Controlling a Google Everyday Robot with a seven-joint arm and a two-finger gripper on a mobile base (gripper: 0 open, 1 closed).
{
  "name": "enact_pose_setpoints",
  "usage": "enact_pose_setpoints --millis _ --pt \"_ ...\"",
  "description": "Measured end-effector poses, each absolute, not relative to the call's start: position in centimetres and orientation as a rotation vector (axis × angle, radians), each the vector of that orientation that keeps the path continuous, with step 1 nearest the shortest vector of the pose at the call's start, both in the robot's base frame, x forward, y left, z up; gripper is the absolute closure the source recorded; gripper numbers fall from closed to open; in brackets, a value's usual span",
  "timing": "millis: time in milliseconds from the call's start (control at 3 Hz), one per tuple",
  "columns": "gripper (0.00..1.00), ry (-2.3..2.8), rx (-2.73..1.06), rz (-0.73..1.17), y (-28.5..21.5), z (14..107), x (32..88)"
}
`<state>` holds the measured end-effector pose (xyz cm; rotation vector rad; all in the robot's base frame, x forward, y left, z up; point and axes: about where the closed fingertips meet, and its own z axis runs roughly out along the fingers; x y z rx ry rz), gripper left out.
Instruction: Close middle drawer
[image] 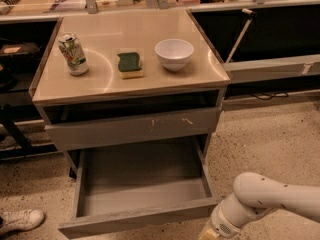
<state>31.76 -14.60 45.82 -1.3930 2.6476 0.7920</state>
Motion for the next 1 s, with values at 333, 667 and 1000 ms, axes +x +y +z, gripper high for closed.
enact_pose_setpoints --millis 333,667,1000 --pt "1.0 2.628 -1.403 0.793 -14.1 43.6 33.6" --pt "1.0 2.605 -1.425 0.789 -13.7 42.2 35.6" --pt "1.0 2.581 -1.455 0.767 -13.5 42.0 37.4"
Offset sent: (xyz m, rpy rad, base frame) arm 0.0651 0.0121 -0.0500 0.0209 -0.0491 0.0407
